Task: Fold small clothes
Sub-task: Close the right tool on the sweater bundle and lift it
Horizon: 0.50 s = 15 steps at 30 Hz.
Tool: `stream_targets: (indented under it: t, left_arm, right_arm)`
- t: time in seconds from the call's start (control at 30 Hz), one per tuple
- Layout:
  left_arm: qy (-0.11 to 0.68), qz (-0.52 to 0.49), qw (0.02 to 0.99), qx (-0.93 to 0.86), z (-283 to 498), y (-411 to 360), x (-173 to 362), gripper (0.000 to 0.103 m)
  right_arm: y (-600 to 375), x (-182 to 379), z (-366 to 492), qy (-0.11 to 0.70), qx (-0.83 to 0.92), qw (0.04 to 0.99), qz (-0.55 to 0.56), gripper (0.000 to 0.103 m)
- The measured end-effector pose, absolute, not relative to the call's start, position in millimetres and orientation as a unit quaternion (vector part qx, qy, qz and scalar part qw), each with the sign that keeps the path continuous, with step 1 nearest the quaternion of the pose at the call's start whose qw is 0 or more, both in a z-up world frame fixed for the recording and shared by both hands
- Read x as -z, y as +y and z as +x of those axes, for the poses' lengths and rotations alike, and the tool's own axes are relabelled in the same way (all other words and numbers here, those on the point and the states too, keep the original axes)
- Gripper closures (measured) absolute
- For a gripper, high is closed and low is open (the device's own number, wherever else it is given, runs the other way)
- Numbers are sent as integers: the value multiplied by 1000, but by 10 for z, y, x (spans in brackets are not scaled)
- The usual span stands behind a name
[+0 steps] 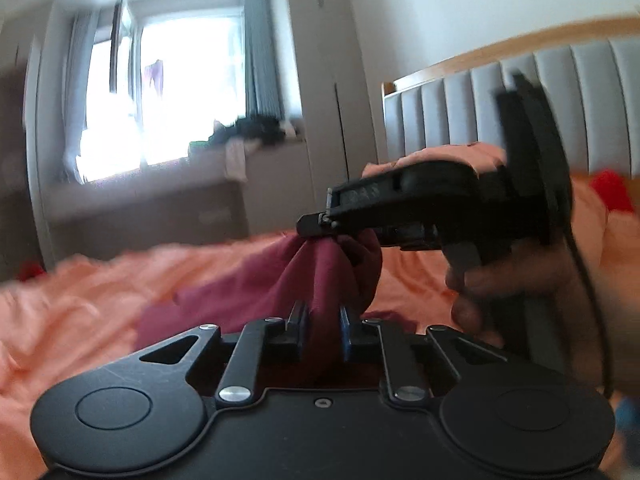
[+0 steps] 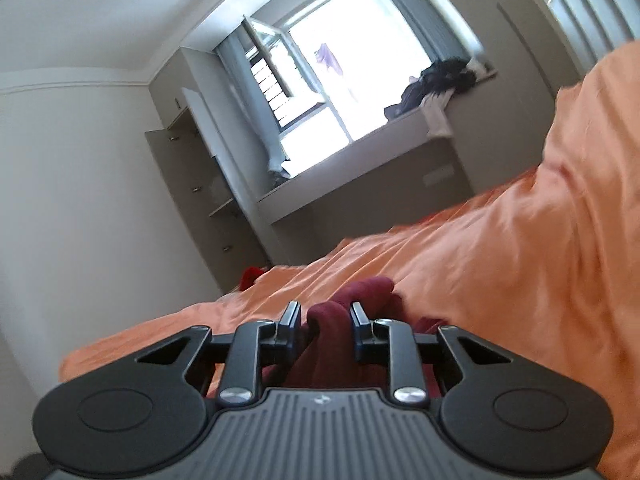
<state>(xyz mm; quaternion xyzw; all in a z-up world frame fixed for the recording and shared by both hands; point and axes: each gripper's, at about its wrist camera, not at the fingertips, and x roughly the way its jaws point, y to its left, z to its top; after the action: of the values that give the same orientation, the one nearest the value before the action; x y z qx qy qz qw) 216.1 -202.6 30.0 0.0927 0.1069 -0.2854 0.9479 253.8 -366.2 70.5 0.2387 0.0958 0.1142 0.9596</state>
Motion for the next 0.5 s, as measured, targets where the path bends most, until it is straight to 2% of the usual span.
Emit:
stream_targets:
  t: [0.23, 0.37, 0.4, 0.43, 0.47, 0.5]
  left_arm:
    - [184, 63, 928, 317, 2322, -2167, -172, 86]
    - [217, 21, 919, 327, 2376, -2016, -127, 83]
    - [222, 5, 917, 332, 2383, -1957, -156, 75]
    - [226, -12, 914, 336, 2375, -1879, -201, 62]
    - [225, -25, 914, 336, 2359, -1804, -243, 56]
    - [222, -35, 915, 335, 2344, -1736, -293, 42]
  right_arm:
    - [-3875, -301, 2539, 134, -83, 952, 261, 76]
    - [-3778, -114, 2521, 141, -66, 957, 243, 74]
    - [-3749, -106, 2505, 137, -62, 960, 238, 73]
    - [-3718, -108, 2492, 134, -58, 962, 229, 73]
    - [-3709, -112, 2480, 132, -54, 964, 223, 71]
    - [-3711, -114, 2465, 131, -52, 966, 218, 67]
